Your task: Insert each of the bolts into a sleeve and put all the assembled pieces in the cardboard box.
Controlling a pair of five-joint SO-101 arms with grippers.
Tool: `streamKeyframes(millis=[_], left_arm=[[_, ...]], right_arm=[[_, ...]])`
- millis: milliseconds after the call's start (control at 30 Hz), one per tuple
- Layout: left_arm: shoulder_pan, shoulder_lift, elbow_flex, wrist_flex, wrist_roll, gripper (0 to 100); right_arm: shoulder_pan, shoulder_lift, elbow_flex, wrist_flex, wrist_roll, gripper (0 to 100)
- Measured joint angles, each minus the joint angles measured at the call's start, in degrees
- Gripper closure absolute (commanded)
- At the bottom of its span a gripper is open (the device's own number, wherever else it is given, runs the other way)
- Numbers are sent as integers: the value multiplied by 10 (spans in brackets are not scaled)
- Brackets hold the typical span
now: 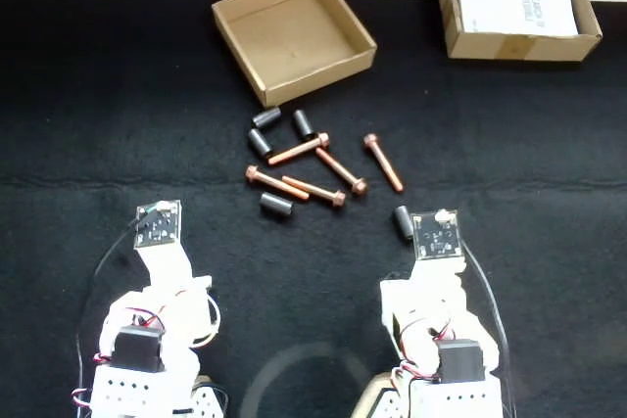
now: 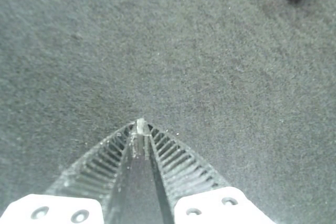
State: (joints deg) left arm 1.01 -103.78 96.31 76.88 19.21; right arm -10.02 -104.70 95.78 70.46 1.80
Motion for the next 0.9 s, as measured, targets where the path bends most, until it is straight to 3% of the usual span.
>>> streamKeyframes(millis=[533,900], left_arm=[[0,0,0,0,0,982],[0,0,0,0,0,980]], right_arm=[[0,0,-1,0,0,770],[-1,0,-197,1,0,770]])
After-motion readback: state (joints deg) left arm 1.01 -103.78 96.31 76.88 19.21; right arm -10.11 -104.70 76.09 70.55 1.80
